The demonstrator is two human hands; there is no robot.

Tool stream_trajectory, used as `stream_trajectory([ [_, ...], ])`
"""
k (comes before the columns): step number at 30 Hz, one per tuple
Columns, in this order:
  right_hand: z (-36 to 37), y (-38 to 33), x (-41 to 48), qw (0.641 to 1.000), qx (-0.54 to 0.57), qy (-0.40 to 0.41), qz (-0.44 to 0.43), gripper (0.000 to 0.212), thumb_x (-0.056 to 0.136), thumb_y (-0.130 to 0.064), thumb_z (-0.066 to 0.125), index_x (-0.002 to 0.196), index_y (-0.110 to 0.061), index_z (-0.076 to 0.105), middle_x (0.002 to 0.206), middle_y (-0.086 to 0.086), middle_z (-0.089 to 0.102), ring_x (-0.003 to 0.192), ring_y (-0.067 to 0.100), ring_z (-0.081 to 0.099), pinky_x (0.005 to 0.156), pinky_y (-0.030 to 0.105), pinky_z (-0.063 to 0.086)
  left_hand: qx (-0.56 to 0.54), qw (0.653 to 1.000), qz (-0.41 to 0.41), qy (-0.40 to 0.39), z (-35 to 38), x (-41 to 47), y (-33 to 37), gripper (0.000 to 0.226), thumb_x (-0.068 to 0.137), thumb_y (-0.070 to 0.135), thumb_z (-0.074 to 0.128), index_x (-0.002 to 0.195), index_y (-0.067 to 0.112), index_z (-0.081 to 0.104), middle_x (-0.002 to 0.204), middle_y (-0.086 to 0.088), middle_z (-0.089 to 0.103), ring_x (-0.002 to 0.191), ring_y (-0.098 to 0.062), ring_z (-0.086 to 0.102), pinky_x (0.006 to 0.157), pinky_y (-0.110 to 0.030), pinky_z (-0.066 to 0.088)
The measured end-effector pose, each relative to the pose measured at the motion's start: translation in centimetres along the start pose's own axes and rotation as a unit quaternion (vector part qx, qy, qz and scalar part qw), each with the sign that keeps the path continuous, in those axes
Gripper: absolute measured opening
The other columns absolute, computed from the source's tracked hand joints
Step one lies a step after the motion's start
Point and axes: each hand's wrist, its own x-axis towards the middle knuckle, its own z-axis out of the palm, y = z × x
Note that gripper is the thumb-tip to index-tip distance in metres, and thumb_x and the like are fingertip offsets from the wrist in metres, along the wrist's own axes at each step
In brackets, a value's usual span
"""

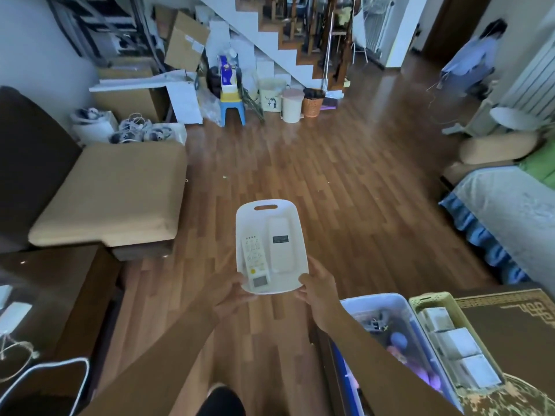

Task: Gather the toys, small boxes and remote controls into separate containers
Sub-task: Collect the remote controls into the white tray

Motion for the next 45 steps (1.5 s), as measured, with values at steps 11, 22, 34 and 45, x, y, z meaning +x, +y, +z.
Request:
stream_trajectory([
  [11,-0.2,-6.2,18.2,0.991,0.051,0.117,0.051,0.049,0.081,0.005,0.047,0.115,-0.024,0.067,0.098,0.0,0.073,0.076,0.022,0.064,0.086,0.052,0.053,0.148,0.988,-0.023,-0.039,4.6,20.4,10.1,0.035,0.083,-0.02,0.046,0.096,0.01,0.058,0.128,-0.023,0.055,0.11,-0.034,0.059,0.08,-0.041,0.058],
  [22,-5.3,-14.0,29.6,0.935,0.156,0.317,0.037,0.043,0.084,0.003,0.045,0.109,-0.027,0.064,0.088,-0.002,0.071,0.073,0.012,0.065,0.077,0.039,0.058,0.203,0.951,-0.153,-0.174,17.1,39.0,17.3,0.083,0.076,-0.018,0.042,0.14,0.035,0.037,0.113,-0.006,0.067,0.102,-0.03,0.066,0.095,-0.063,0.043],
  [34,-19.5,-14.4,36.3,0.863,0.253,0.438,0.009,0.048,0.082,0.01,0.045,0.117,-0.017,0.062,0.08,0.0,0.074,0.075,0.02,0.071,0.074,0.039,0.058,0.325,0.878,-0.221,-0.273,34.5,50.8,11.9,0.079,0.076,-0.018,0.037,0.142,0.027,0.035,0.115,-0.014,0.061,0.104,-0.033,0.061,0.09,-0.061,0.045],
  [45,-31.7,-13.9,34.9,0.787,0.283,0.548,0.026,0.059,0.076,0.006,0.044,0.125,-0.023,0.06,0.084,0.009,0.072,0.078,0.023,0.067,0.081,0.044,0.055,0.385,0.802,-0.278,-0.362,49.0,54.1,3.3,0.072,0.08,-0.017,0.037,0.135,0.029,0.044,0.116,-0.016,0.059,0.108,-0.037,0.058,0.089,-0.058,0.045],
])
